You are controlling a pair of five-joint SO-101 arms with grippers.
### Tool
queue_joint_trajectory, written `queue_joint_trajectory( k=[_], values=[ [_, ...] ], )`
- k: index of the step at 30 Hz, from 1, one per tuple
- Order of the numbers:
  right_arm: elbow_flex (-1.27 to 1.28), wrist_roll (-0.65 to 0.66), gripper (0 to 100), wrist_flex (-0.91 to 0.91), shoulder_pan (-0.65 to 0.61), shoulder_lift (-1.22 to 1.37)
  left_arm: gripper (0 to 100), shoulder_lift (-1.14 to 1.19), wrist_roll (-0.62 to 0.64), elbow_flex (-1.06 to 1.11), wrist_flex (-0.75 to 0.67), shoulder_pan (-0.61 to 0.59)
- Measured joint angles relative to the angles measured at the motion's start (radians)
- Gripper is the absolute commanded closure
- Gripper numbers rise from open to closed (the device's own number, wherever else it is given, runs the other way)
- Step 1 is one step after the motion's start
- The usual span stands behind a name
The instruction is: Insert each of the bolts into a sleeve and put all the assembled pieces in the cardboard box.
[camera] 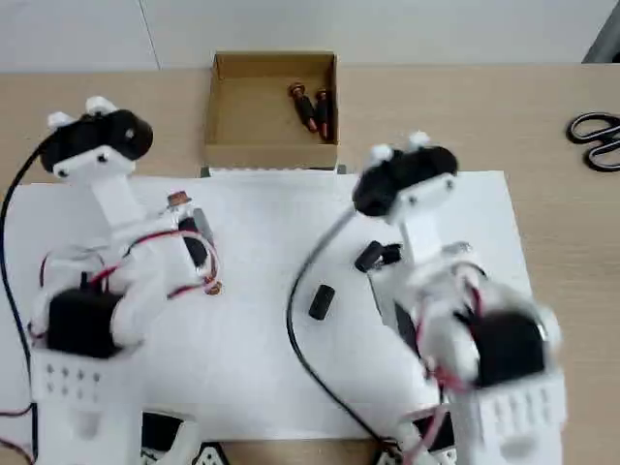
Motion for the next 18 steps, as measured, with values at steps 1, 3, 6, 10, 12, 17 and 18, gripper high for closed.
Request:
queue_joint_trajectory(
  k=[1, 3, 6, 10, 12, 17, 18],
  values=[
    [0.041, 0.0, 99.5, -0.023, 0.0, -0.052, 99, -0.025, 0.0, 0.018, 0.002, 0.015],
    [0.138, 0.0, 99.5, -0.074, -0.002, -0.16, 99, -0.078, 0.0, 0.069, 0.0, 0.052],
    [0.288, 0.0, 99.5, -0.149, -0.035, -0.33, 99, -0.172, 0.0, 0.178, -0.052, 0.091],
    [0.477, -0.028, 99.5, -0.227, -0.118, -0.559, 99, -0.324, 0.002, 0.35, -0.203, 0.097],
    [0.563, -0.049, 99.5, -0.253, -0.152, -0.664, 99, -0.405, 0.002, 0.436, -0.29, 0.101],
    [0.73, -0.063, 99.5, -0.285, -0.279, -0.836, 99, -0.594, 0.002, 0.623, -0.466, 0.104],
    [0.747, -0.064, 99.5, -0.298, -0.302, -0.829, 99, -0.623, 0.002, 0.652, -0.485, 0.104]
  ],
)
